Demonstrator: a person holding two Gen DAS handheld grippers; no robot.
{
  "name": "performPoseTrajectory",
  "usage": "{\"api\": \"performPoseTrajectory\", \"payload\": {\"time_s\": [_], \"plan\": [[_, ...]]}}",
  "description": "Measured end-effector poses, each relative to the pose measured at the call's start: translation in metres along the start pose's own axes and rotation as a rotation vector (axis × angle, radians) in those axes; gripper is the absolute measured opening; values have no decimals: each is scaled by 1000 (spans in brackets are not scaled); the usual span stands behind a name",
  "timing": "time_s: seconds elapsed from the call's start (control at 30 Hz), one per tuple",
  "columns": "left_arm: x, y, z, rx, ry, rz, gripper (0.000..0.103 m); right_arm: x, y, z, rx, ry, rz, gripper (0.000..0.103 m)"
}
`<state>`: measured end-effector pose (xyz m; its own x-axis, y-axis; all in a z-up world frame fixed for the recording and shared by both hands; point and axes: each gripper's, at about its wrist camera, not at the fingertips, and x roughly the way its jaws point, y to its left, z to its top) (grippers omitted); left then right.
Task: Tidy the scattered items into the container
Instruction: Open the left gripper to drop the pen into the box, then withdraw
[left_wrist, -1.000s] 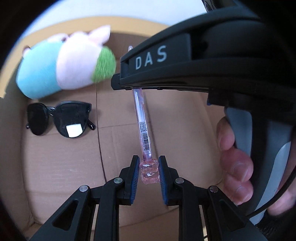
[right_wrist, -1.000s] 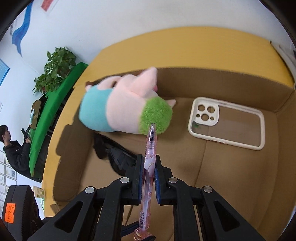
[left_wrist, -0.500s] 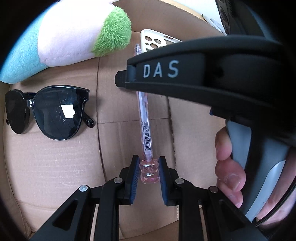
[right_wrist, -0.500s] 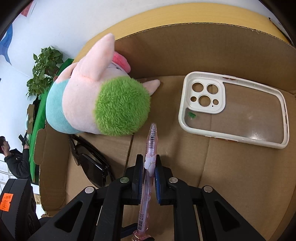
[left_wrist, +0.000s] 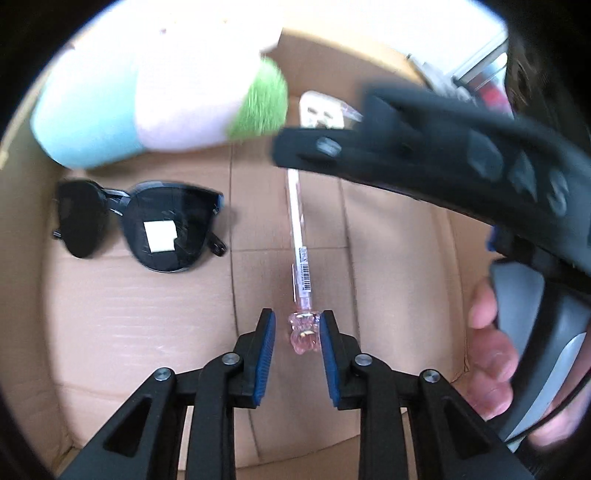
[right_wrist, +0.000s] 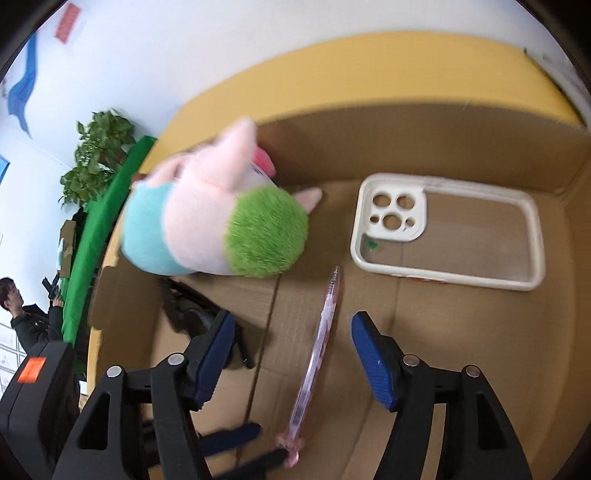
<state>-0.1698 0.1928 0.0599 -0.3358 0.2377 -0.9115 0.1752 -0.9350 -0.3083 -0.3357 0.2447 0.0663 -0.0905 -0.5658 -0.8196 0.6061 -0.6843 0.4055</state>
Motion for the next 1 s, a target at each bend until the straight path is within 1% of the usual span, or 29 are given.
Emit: {"api": "performPoseTrajectory", "payload": {"time_s": [0.03,0.07,0.1,0.13,0.17,0.23,0.27,0.3,0.37,0.43,0.47,0.53,0.7,0.87,1.0], "plan": [[-12,-2,-7,20,-41,13,29,-16,5,-6,-21,-35,-14,81],[-24,-5,-16,43,-84,29,31,-29,9,-11,-35,-59,-23,88],[-37,-8,-26,71,-131,43,36,-46,15,-21,-64,-95,-49,92],[-51,-11,-36,101,-178,51,45,-62,23,-33,-106,-138,-83,98],[-63,-10,-45,123,-224,59,49,-76,30,-46,-150,-174,-99,103],[-89,-6,-62,155,-336,81,67,-100,46,-74,-224,-227,-100,103],[-99,-7,-69,162,-389,104,71,-110,52,-88,-246,-250,-109,103],[-105,-8,-71,172,-432,136,77,-119,57,-105,-264,-274,-129,103],[-117,-4,-75,194,-518,212,78,-132,63,-128,-237,-323,-156,103],[-121,-7,-92,196,-587,274,78,-140,73,-150,-225,-363,-204,103],[-118,-4,-92,192,-605,281,78,-147,72,-161,-225,-385,-220,103],[-121,-9,-108,177,-612,260,78,-154,76,-179,-221,-402,-246,103],[-135,1,-130,133,-617,230,78,-160,86,-201,-253,-400,-317,103],[-137,16,-143,96,-618,214,78,-165,91,-213,-238,-394,-298,103],[-134,22,-149,87,-618,212,78,-165,101,-219,-262,-391,-298,103]]}}
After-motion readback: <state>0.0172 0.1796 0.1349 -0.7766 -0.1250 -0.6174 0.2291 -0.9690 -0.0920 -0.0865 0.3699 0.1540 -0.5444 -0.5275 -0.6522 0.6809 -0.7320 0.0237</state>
